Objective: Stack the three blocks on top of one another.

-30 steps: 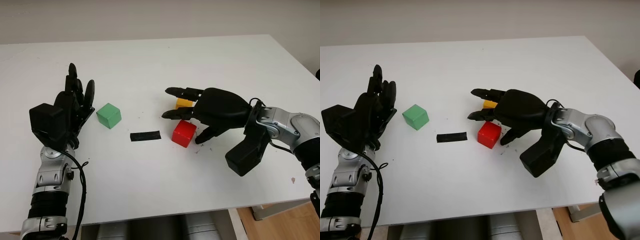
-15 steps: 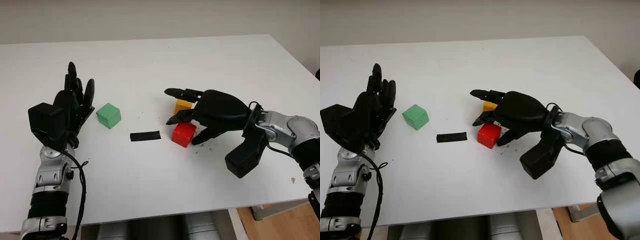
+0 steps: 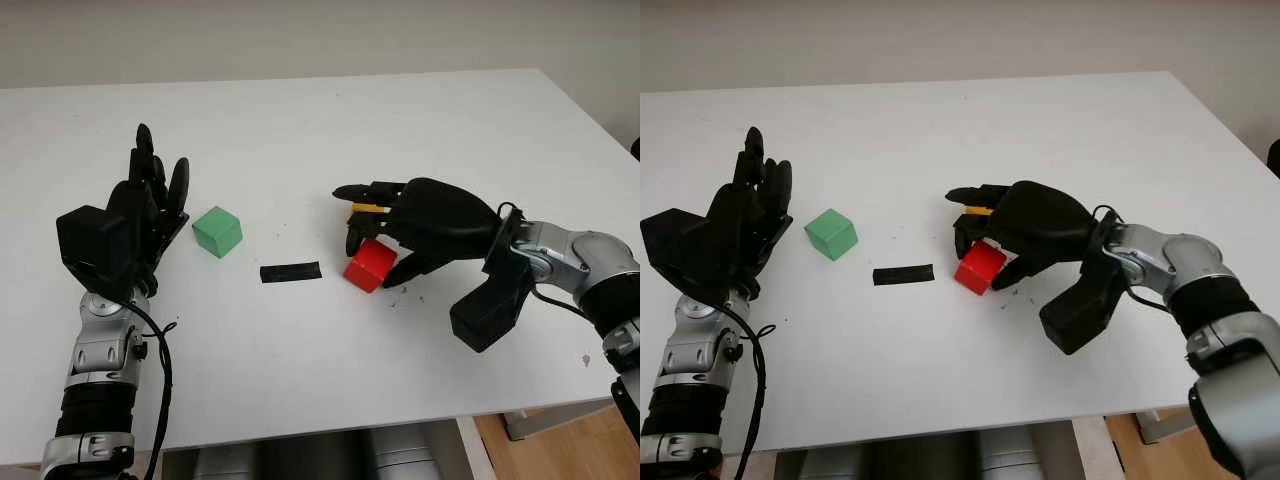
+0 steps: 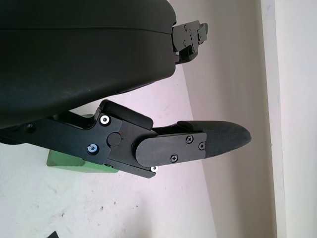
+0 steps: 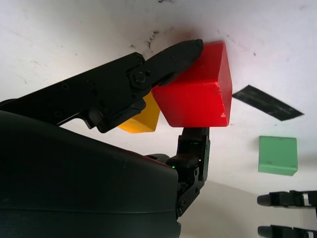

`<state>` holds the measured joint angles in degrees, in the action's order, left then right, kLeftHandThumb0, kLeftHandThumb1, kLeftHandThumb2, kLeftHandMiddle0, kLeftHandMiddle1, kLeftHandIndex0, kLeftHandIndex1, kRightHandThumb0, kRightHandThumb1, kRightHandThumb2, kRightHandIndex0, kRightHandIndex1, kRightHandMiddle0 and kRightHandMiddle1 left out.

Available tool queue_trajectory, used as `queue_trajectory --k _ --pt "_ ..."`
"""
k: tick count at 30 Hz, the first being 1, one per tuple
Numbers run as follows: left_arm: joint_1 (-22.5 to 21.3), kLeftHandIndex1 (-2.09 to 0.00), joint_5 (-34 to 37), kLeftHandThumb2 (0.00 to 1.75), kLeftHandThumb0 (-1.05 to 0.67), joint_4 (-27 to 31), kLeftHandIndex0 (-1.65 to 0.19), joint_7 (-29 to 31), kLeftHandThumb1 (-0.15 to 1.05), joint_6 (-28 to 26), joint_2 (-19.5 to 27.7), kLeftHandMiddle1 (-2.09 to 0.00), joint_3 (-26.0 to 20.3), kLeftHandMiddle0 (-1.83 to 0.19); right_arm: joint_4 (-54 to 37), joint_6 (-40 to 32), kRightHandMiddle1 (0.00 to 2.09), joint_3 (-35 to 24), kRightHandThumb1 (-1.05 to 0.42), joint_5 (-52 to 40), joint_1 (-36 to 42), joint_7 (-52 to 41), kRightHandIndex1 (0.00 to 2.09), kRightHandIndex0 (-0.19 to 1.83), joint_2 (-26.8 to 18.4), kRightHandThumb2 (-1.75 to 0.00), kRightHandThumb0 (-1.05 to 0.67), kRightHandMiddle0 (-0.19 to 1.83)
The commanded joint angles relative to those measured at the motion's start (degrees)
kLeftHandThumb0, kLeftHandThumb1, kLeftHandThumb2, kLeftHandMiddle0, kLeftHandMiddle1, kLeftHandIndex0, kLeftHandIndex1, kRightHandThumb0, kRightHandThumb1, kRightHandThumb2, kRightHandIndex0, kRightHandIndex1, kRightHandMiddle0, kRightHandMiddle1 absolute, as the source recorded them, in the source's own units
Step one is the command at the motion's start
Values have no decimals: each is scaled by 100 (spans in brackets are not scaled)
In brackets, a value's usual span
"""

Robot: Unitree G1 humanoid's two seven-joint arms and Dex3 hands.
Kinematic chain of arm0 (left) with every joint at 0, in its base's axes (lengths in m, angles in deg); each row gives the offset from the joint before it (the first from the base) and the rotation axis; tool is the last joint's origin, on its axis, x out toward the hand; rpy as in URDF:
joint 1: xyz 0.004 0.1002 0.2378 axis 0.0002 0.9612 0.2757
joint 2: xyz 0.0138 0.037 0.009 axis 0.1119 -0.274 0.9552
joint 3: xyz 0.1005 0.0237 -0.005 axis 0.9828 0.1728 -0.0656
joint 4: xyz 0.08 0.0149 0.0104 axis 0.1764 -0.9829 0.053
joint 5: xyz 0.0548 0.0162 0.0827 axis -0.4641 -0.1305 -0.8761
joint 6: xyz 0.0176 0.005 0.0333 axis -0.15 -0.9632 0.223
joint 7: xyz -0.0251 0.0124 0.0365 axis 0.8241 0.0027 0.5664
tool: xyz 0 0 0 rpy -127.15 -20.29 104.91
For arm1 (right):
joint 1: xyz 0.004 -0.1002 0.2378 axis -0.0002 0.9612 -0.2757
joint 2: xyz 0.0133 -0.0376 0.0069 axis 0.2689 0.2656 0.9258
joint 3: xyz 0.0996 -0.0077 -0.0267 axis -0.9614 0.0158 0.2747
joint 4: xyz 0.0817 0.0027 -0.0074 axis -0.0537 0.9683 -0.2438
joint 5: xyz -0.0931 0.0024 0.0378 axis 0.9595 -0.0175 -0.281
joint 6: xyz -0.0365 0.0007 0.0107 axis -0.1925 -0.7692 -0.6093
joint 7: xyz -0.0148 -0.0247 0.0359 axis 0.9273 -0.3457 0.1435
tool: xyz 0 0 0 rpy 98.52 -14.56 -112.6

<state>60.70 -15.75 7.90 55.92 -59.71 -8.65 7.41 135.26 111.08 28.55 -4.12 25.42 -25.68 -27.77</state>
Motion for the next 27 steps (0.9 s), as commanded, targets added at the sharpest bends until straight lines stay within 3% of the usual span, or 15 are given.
queue_trajectory --k 1,13,22,27 --pt "-59 0 -32 54 -75 44 19 -2 105 59 59 0 20 19 3 -36 142 -179 -95 -322 -134 -162 9 34 76 -5 -43 42" --pt "-109 0 -61 53 -75 -34 19 -60 105 135 -8 0 65 19 -51 -733 141 -1020 -94 -3040 -435 -2418 7 32 1160 -5 -42 39" --pt "-42 0 -39 50 -79 81 19 -111 105 61 2 0 36 19 -19 -1690 143 -1236 -93 -3761 -473 -3467 6 31 1889 -5 -44 42" --pt "-32 0 -31 49 -79 112 19 -145 105 33 -4 0 30 19 -76 -2192 143 -1185 -92 -3646 -519 -3845 3 24 1961 -5 -45 42"
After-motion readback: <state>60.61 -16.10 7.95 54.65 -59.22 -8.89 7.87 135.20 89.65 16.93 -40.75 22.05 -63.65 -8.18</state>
